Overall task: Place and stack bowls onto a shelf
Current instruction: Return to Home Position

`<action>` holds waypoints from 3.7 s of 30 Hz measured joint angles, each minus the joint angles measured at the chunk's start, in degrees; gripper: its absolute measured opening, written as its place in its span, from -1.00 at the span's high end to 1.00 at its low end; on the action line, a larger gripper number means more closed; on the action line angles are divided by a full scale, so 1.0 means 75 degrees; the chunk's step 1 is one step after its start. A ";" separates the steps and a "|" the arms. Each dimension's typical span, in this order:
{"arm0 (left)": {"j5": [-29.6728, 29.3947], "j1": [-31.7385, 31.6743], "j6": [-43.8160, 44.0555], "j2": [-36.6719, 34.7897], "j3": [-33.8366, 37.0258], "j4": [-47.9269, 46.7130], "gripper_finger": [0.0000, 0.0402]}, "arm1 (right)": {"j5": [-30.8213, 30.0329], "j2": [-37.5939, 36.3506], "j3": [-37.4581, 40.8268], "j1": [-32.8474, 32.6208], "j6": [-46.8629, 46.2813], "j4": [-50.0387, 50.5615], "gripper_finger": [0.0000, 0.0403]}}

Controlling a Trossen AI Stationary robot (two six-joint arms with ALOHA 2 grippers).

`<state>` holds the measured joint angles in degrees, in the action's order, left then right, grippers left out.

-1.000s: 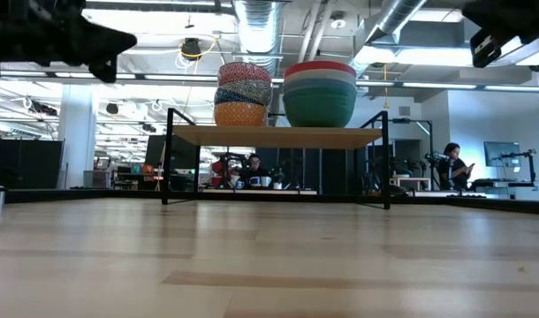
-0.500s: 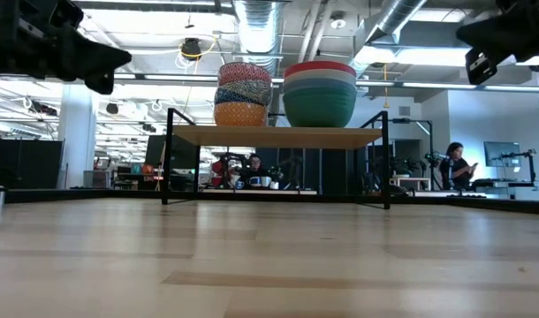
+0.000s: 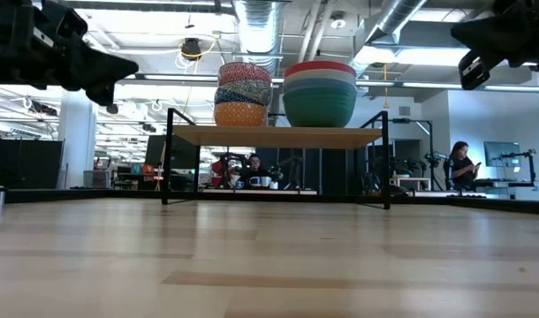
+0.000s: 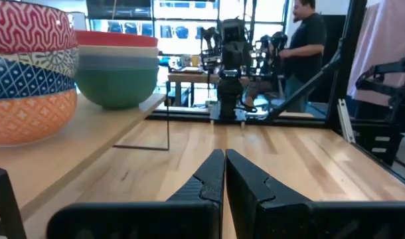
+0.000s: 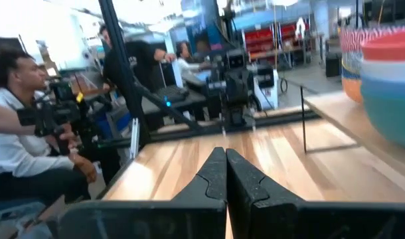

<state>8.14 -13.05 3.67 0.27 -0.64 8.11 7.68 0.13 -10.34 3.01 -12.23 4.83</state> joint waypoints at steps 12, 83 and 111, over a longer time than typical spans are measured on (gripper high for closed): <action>-0.1858 0.1437 -0.0049 -0.0002 0.0009 0.0056 1.00 | -0.0009 -0.0002 0.0784 -0.0003 -0.0200 -0.1088 0.92; -0.2462 0.2306 0.0005 0.0065 0.0023 -0.0641 1.00 | -0.0039 0.0001 0.1287 0.0017 -0.0047 -0.0986 0.65; -0.2846 0.2306 0.0002 0.0062 0.0023 -0.0611 1.00 | -0.0038 0.0001 0.1290 0.0017 -0.0032 -0.0983 0.65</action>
<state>-13.21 4.25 3.68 0.73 -0.47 3.53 7.40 0.14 -0.67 3.14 -12.47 -2.55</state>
